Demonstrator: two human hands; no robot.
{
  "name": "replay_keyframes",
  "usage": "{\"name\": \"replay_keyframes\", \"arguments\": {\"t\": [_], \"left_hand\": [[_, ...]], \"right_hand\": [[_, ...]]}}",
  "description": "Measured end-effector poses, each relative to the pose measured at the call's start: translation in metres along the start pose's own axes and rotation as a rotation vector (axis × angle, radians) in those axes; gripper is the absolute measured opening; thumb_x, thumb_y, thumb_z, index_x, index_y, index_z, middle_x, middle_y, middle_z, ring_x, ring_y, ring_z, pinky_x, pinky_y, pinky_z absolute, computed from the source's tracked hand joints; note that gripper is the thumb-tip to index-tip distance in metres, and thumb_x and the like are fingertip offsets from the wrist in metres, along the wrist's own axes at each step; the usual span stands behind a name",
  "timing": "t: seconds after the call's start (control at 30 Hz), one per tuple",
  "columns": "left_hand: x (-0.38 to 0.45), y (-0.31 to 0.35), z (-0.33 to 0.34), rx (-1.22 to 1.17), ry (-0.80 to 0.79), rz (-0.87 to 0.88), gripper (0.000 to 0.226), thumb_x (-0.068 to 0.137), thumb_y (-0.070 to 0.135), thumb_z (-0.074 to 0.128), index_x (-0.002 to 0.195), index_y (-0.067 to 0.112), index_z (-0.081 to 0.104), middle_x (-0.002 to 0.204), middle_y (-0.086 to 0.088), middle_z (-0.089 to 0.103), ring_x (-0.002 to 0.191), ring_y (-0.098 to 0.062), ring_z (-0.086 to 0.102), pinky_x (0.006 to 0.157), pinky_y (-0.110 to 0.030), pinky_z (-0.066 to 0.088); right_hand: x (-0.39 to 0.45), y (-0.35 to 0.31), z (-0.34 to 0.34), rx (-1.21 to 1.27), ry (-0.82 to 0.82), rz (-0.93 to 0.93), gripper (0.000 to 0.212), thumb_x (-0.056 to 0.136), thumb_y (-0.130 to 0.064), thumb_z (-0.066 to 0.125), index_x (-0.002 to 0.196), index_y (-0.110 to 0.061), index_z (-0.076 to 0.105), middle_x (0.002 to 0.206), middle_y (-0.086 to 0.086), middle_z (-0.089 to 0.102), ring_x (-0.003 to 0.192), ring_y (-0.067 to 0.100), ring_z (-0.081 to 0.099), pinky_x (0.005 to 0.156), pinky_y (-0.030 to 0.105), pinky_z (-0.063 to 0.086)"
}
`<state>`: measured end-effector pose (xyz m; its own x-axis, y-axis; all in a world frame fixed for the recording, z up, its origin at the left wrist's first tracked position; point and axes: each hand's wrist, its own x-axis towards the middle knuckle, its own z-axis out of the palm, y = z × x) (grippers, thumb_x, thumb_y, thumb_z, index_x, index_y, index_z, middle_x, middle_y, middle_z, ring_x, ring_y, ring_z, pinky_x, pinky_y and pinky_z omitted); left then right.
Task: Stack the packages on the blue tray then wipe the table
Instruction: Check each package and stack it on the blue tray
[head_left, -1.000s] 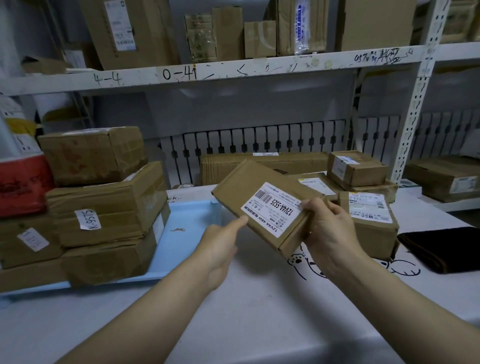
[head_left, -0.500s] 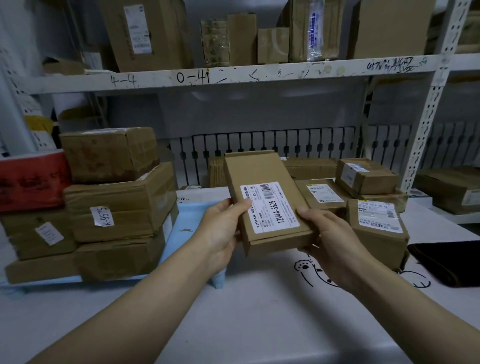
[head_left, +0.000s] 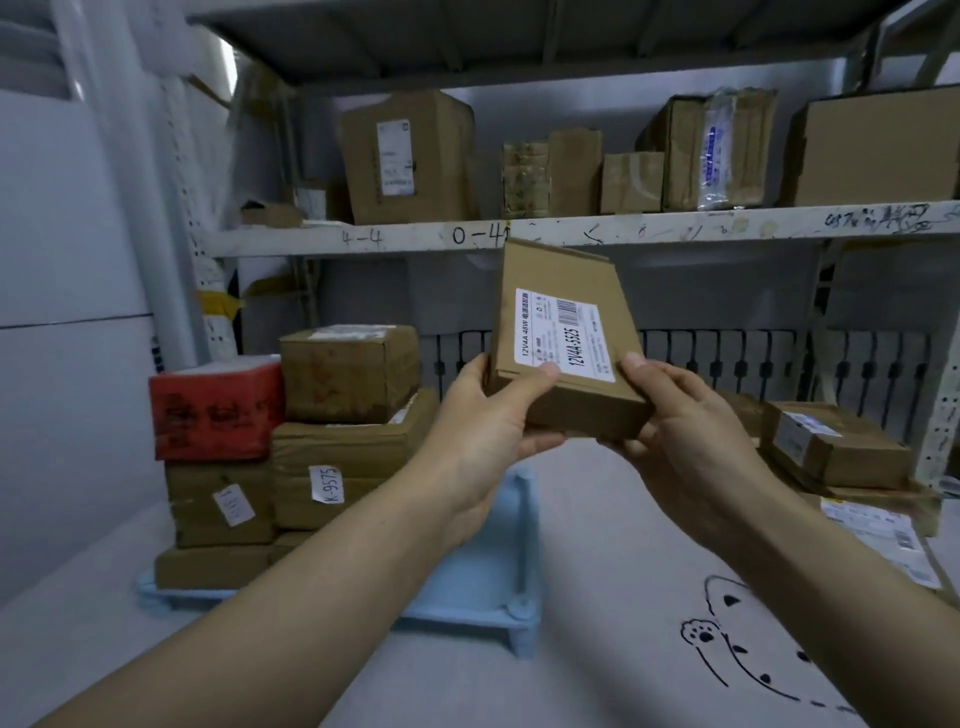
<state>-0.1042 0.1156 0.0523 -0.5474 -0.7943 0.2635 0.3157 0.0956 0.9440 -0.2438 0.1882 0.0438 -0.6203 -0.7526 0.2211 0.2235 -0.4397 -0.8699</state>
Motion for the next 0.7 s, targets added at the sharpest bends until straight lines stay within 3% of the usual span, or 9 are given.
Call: {"name": "replay_keyframes", "arguments": {"t": [0.1, 0.27, 0.4, 0.57, 0.7], "left_hand": [[-0.004, 0.025, -0.02, -0.032, 0.08, 0.051, 0.039, 0.094, 0.021, 0.064, 0.131, 0.018, 0.056, 0.117, -0.001, 0.072, 0.103, -0.015, 0.07, 0.089, -0.041, 0.059], [-0.011, 0.066, -0.072, -0.082, 0.225, 0.103, 0.024, 0.095, 0.02, 0.06, 0.12, 0.021, 0.059, 0.114, -0.003, 0.072, 0.106, -0.018, 0.068, 0.092, -0.043, 0.057], [-0.016, 0.094, -0.113, -0.126, 0.353, 0.141, 0.008, 0.097, 0.021, 0.056, 0.104, 0.022, 0.06, 0.11, -0.007, 0.072, 0.106, -0.022, 0.067, 0.088, -0.042, 0.058], [-0.018, 0.116, -0.174, -0.141, 0.557, 0.146, 0.033, 0.098, 0.023, 0.054, 0.129, 0.011, 0.054, 0.113, -0.011, 0.068, 0.104, -0.025, 0.066, 0.073, -0.036, 0.058], [-0.017, 0.122, -0.211, -0.101, 0.67, 0.119, 0.033, 0.098, 0.024, 0.052, 0.126, 0.006, 0.054, 0.107, -0.013, 0.066, 0.097, -0.024, 0.066, 0.06, -0.031, 0.057]], "right_hand": [[0.006, -0.003, 0.034, -0.046, -0.098, -0.023, 0.033, 0.096, -0.025, 0.062, 0.125, -0.012, 0.057, 0.115, 0.012, 0.071, 0.105, 0.024, 0.071, 0.082, 0.038, 0.059], [0.008, -0.001, 0.098, -0.145, -0.256, -0.034, 0.034, 0.098, -0.028, 0.06, 0.13, -0.016, 0.059, 0.112, 0.005, 0.074, 0.102, 0.019, 0.072, 0.091, 0.041, 0.058], [0.005, 0.002, 0.147, -0.126, -0.422, 0.023, 0.028, 0.101, -0.028, 0.054, 0.125, -0.016, 0.063, 0.113, 0.004, 0.074, 0.096, 0.019, 0.074, 0.085, 0.037, 0.06], [0.004, 0.013, 0.202, -0.153, -0.559, 0.111, 0.029, 0.102, -0.026, 0.052, 0.123, -0.01, 0.062, 0.114, 0.008, 0.073, 0.1, 0.021, 0.073, 0.092, 0.037, 0.057], [0.006, 0.031, 0.243, -0.258, -0.57, 0.099, 0.035, 0.1, -0.017, 0.054, 0.13, -0.001, 0.058, 0.126, 0.02, 0.065, 0.112, 0.033, 0.066, 0.094, 0.036, 0.056]]}}
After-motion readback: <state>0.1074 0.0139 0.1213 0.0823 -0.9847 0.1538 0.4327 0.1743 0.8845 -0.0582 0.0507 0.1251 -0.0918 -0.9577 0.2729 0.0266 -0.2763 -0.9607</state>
